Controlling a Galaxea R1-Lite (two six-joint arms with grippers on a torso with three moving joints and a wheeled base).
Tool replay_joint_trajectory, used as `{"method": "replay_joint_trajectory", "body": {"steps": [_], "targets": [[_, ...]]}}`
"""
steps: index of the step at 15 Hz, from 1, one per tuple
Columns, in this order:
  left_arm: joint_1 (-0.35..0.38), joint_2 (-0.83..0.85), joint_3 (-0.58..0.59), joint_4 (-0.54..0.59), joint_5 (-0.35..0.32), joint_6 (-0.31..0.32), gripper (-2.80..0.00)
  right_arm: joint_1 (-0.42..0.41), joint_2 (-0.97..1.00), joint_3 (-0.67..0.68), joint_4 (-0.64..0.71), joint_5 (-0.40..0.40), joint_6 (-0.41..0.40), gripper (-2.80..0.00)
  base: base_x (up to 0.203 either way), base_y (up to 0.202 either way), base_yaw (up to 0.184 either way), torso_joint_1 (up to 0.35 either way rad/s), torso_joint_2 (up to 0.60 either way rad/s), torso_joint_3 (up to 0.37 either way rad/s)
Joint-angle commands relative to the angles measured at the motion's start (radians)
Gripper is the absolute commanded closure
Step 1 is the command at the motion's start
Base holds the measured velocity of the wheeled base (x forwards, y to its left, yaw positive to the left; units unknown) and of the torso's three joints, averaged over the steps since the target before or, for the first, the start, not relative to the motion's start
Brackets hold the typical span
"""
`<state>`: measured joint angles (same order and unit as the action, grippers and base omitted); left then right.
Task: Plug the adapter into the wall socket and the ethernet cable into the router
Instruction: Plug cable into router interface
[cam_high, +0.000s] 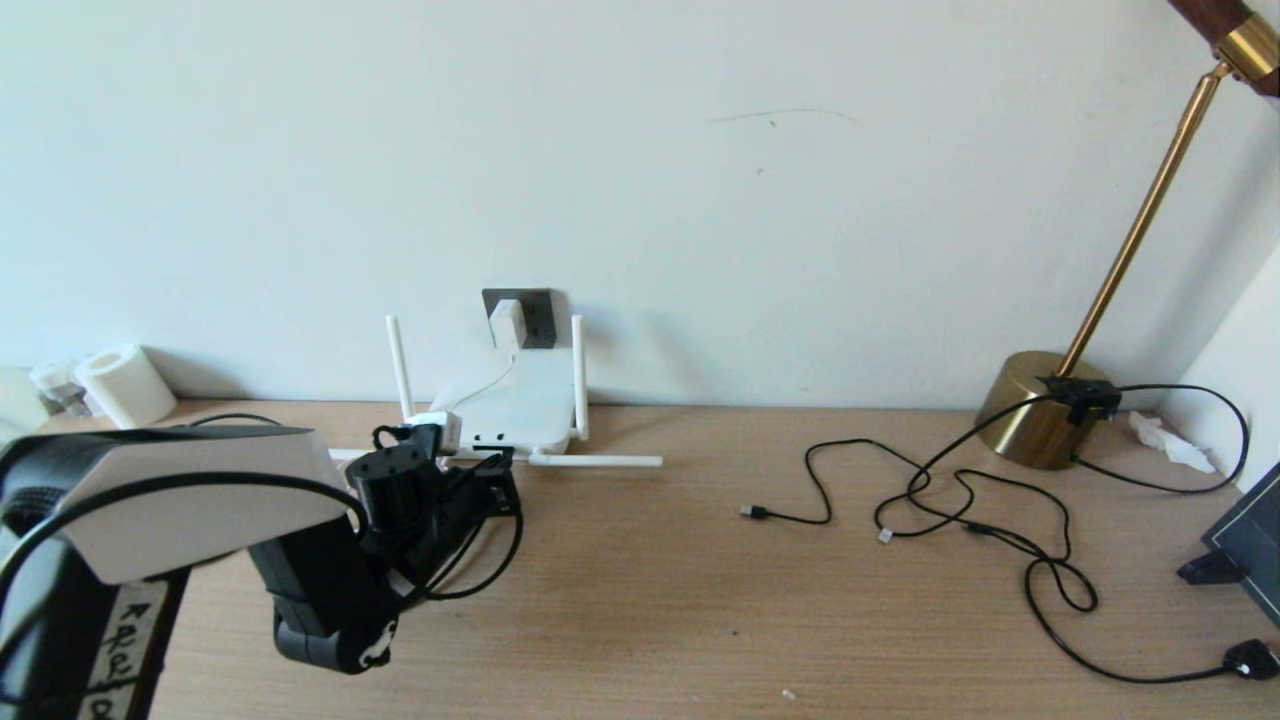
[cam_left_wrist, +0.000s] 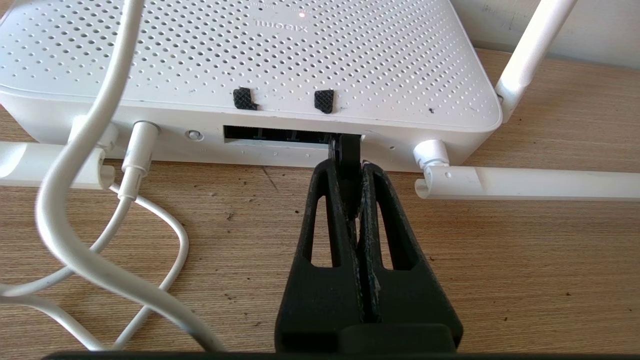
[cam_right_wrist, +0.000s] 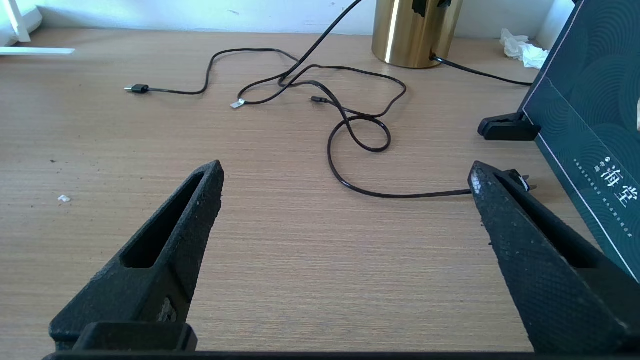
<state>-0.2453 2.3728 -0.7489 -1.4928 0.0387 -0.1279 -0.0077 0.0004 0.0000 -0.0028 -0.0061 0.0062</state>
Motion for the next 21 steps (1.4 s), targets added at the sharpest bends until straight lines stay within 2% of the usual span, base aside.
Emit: {"method": "replay_joint_trajectory", "body": {"steps": [1, 21], "targets": [[0.000, 0.002, -0.001, -0.006, -0.001, -0.001, 0.00, 0.000, 0.000, 0.000, 0.000, 0.000, 0.000, -2.80, 0.000, 0.000, 0.000, 0.000, 0.00, 0.000], [0.032, 0.007, -0.009, 0.011, -0.029, -0.001, 0.00, 0.000, 0.000, 0.000, 0.000, 0.000, 0.000, -2.80, 0.000, 0.000, 0.000, 0.000, 0.00, 0.000]]}}
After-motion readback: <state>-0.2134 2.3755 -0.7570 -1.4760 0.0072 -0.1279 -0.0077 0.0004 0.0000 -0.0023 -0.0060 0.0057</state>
